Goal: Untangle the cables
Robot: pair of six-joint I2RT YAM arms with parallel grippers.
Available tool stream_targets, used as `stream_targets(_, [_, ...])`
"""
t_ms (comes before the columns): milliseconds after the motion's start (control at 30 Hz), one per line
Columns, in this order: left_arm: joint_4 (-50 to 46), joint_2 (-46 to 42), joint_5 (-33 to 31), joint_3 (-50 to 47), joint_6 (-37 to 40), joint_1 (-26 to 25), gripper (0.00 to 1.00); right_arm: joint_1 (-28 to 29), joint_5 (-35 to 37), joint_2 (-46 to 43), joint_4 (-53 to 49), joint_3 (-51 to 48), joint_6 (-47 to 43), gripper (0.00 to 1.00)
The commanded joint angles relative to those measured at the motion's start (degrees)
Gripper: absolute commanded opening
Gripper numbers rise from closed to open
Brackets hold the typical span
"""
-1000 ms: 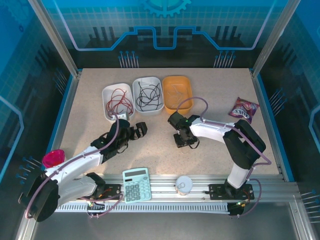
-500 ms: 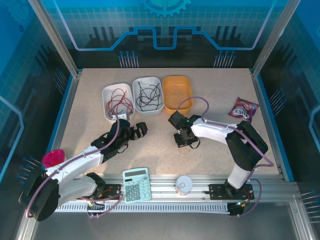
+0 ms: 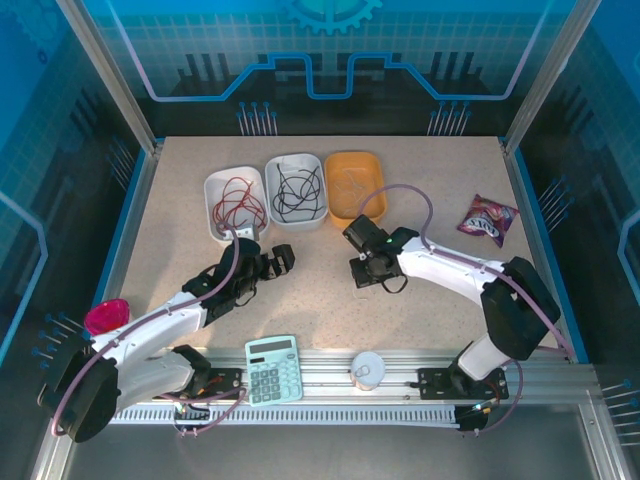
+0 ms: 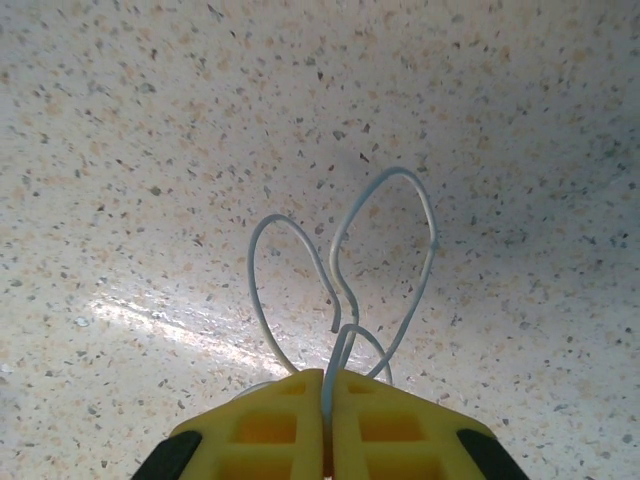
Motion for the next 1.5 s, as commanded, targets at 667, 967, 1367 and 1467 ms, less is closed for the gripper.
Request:
stream_targets(667, [-0.97, -4.14, -1.11, 0.71, 0.66, 0.40, 0.99, -8.66, 2.95, 1.52, 1.95, 18.19, -14.41, 0.09])
stream_targets(967, [-2.79, -7.03, -2.30, 0.12, 0.88, 0.40, 0.99, -11.77, 2.88, 14.89, 2.94, 32.74, -18.67, 0.09])
stream_targets(1367, [-4.78, -9.72, -3.56, -0.49, 1.33, 0.42, 0.99, -13.37, 3.15, 31.09, -0.47, 48.23, -20.41, 0.09])
stream_targets(1467, [-4.91, -9.86, -3.66, -0.65, 1.33, 0.52, 0.99, -13.55, 3.59, 33.79, -1.64, 51.01, -20.86, 0.09])
